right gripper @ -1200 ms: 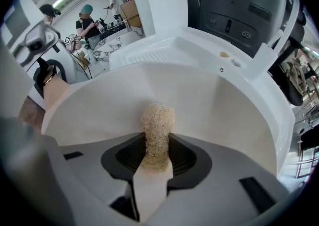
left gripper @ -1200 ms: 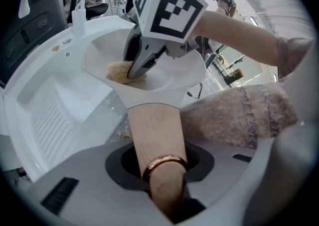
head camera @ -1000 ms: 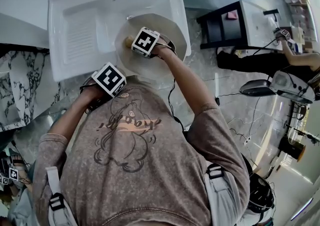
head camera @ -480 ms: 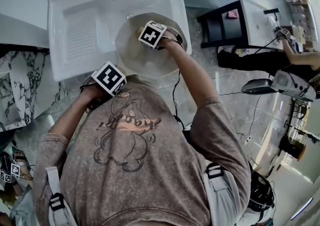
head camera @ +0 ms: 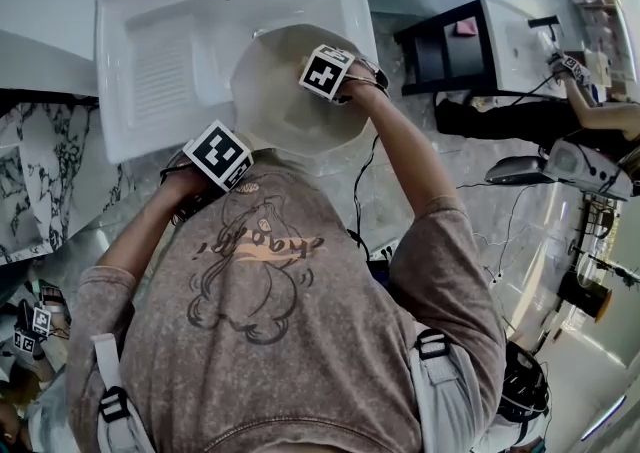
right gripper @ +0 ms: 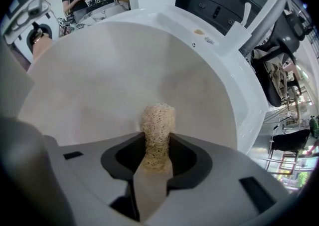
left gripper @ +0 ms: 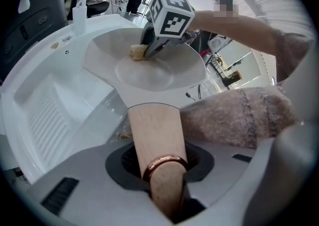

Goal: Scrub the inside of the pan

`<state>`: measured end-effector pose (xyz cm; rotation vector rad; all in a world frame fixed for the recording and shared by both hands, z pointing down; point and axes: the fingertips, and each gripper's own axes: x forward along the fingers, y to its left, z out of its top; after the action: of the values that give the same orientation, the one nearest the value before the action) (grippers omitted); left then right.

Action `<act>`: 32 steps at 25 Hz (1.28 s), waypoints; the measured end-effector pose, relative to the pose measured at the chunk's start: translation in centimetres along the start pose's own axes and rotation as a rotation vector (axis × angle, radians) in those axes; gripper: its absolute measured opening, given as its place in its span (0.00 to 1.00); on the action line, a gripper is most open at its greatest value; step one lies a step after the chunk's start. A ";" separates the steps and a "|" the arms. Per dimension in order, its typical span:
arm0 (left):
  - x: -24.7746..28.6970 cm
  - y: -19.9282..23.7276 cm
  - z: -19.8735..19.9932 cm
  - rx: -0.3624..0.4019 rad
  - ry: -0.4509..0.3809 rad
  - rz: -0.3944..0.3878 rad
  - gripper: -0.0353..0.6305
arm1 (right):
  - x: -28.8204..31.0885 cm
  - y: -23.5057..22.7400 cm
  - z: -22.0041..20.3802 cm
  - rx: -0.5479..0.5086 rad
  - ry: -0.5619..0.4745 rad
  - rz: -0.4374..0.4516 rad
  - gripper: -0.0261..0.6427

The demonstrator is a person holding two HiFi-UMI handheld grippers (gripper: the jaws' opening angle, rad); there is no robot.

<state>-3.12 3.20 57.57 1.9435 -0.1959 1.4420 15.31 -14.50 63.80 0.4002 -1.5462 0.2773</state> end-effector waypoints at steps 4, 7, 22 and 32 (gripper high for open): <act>-0.1 0.1 0.1 0.001 -0.002 -0.005 0.25 | -0.6 0.5 -1.8 -0.016 0.052 0.004 0.27; 0.0 0.1 0.1 0.001 -0.001 -0.007 0.25 | -0.3 1.4 -1.4 -0.061 0.018 0.029 0.27; 0.0 -0.1 0.2 0.008 -0.001 -0.047 0.25 | -1.4 2.3 -3.4 -0.042 0.095 0.064 0.27; 0.6 -0.7 -0.4 -0.001 0.023 -0.092 0.24 | -2.4 6.2 -4.0 -0.006 0.044 0.194 0.27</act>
<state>-2.86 4.20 57.86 1.9093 -0.0956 1.4033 16.27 -7.06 61.96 0.2374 -1.5437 0.4297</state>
